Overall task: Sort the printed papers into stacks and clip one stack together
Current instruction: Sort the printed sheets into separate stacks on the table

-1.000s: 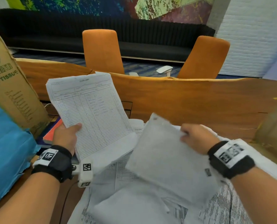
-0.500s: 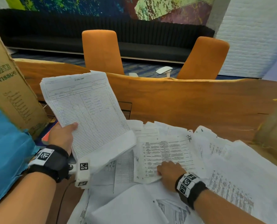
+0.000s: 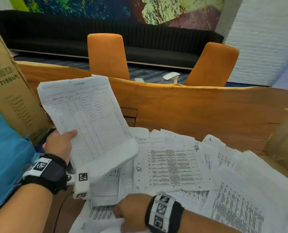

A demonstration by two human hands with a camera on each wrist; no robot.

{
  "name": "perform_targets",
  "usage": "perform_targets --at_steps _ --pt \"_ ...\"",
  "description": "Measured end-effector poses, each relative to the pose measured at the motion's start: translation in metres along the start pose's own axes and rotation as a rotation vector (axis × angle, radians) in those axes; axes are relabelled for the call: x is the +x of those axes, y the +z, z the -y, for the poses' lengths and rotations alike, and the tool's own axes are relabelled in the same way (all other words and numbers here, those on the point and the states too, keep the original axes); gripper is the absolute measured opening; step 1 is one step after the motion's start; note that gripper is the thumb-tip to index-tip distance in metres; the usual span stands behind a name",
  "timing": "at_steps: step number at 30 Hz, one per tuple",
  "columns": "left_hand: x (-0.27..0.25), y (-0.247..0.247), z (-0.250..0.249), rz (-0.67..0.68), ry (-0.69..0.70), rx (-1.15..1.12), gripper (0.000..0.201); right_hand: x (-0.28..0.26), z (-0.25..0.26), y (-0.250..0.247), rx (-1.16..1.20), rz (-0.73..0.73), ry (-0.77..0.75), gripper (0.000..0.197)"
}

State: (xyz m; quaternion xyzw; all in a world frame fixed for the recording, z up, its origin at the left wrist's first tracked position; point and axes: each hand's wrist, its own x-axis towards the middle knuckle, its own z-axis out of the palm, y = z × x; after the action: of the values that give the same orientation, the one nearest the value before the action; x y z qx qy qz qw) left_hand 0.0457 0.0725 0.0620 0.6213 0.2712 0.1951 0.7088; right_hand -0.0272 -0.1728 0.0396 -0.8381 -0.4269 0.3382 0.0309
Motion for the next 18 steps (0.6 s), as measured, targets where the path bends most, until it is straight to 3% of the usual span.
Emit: perform_targets --at_steps 2,5,8,10,12,15,18 --pt "0.005 -0.003 0.003 -0.016 0.002 0.020 0.033 -0.026 -0.008 -0.024 0.110 -0.075 0.027 0.021" --pt "0.005 -0.001 0.002 -0.031 -0.017 0.004 0.025 -0.051 -0.033 -0.051 0.108 -0.199 0.154 0.053" --pt "0.000 0.010 -0.003 0.001 -0.040 -0.047 0.027 -0.058 -0.060 -0.057 0.117 -0.182 0.362 0.080" --pt "-0.002 0.015 -0.005 0.018 -0.038 -0.059 0.030 -0.057 -0.073 -0.054 0.129 -0.119 0.454 0.070" --pt "-0.002 0.016 -0.006 0.029 -0.038 -0.054 0.030 -0.062 -0.077 -0.054 0.111 -0.085 0.466 0.043" --pt "0.002 0.010 -0.005 0.011 -0.033 -0.046 0.025 -0.086 -0.081 -0.080 0.042 -0.220 0.468 0.006" --pt "0.007 0.005 -0.004 -0.041 -0.027 -0.046 0.025 -0.125 -0.086 -0.120 -0.113 -0.449 0.529 0.020"
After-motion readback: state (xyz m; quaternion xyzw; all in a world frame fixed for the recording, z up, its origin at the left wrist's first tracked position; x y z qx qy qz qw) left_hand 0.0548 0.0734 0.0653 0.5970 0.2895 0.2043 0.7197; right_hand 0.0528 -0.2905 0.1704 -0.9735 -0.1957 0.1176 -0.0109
